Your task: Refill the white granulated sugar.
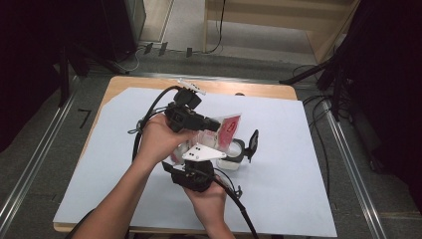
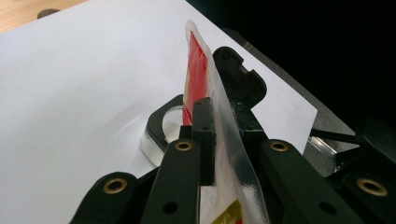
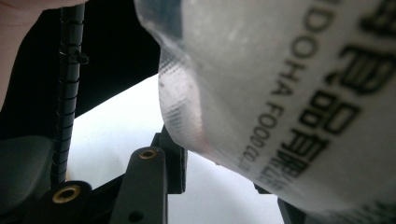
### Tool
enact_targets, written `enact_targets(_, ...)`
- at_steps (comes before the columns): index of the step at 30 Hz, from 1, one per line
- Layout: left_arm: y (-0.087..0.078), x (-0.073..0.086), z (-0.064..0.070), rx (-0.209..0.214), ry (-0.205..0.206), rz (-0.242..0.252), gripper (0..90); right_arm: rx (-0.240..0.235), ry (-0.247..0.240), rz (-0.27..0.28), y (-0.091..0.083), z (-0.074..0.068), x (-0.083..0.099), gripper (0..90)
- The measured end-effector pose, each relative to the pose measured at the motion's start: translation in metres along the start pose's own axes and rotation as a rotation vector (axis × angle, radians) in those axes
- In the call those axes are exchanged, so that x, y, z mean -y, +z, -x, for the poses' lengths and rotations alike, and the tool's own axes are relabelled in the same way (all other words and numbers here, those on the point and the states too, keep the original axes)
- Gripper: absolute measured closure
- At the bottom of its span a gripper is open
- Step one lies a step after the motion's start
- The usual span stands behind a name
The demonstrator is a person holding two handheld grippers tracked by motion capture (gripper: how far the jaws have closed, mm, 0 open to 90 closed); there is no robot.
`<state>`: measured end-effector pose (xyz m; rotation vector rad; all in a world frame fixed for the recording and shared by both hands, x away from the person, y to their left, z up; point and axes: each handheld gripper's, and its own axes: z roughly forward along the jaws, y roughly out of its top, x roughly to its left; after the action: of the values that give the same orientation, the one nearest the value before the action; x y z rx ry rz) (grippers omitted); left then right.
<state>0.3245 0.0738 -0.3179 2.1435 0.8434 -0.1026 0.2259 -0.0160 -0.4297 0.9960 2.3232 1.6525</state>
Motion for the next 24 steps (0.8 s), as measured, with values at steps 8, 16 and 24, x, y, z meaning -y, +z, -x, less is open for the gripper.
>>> enact_targets(8, 0.0006, 0.0002, -0.0003, 0.004, -0.002, 0.001, 83.5, 0.001, 0.001, -0.001, 0.0003, 0.0, 0.0003, 64.1)
enact_targets(16, 0.001, 0.0002, -0.0005, 0.006, 0.001, 0.0, 83.5, 0.001, 0.002, -0.003, 0.0006, 0.0004, 0.0004, 64.1)
enact_targets(24, 0.001, 0.0001, -0.0005, 0.006, 0.002, -0.003, 83.5, 0.002, 0.001, -0.002, 0.0005, 0.0003, 0.0004, 64.1)
